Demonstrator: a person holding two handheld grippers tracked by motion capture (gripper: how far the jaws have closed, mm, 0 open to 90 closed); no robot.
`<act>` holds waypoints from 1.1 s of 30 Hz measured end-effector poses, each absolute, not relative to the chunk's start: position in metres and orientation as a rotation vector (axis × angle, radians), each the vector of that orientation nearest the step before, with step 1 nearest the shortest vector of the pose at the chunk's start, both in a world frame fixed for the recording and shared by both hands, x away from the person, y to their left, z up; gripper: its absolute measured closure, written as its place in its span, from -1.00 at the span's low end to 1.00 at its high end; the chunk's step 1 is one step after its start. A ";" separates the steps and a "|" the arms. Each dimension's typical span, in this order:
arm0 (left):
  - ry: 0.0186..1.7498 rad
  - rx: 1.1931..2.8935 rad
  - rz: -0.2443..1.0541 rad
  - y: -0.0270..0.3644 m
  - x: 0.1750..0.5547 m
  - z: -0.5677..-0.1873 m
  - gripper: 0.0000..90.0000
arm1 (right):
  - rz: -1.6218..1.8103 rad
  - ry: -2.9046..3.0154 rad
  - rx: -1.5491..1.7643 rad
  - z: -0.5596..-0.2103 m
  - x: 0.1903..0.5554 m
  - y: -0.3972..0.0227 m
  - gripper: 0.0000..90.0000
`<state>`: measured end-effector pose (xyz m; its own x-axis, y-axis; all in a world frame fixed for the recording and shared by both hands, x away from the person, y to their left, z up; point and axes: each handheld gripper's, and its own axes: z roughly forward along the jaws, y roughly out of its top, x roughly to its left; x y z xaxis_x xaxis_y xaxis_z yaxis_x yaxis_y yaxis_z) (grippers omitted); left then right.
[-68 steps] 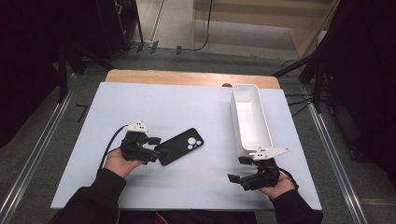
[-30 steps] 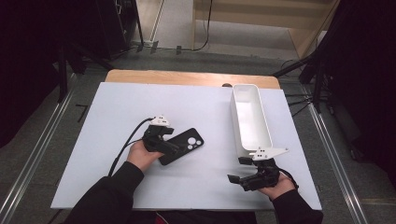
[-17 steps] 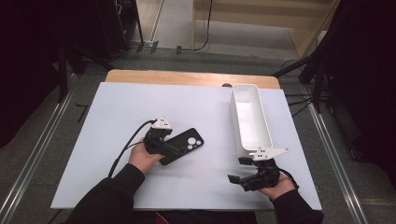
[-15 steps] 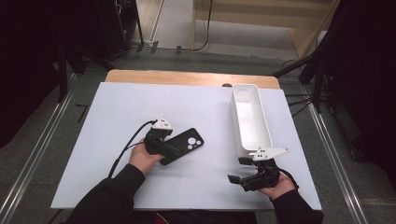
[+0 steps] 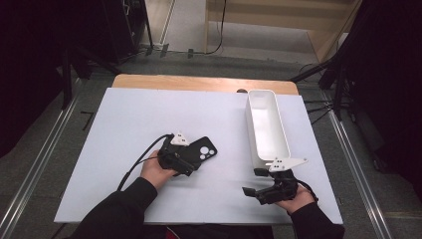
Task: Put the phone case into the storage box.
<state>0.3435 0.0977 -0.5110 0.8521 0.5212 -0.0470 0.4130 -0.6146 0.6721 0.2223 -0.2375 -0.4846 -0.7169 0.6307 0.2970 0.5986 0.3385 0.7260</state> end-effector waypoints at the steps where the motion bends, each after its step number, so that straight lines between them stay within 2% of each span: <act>1: 0.667 2.321 0.213 0.097 0.343 -0.512 -1.00 | 1.352 2.539 1.166 -0.485 0.222 -0.237 -0.72; 10: 0.671 2.333 0.288 0.094 0.338 -0.513 -0.96 | 1.353 2.540 1.164 -0.485 0.222 -0.237 -0.72; 14: 0.697 2.302 0.305 0.096 0.337 -0.513 -0.78 | 1.353 2.544 1.148 -0.485 0.222 -0.237 -0.72; 33: 0.696 2.295 0.280 0.098 0.338 -0.511 -0.72 | 1.355 2.532 1.153 -0.485 0.223 -0.236 -0.72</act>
<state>0.3384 0.0981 -0.5107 0.8314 0.5557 0.0008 0.4015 -0.6016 0.6905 0.2227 -0.2361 -0.4850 -0.7214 0.6297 0.2881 0.5890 0.3393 0.7334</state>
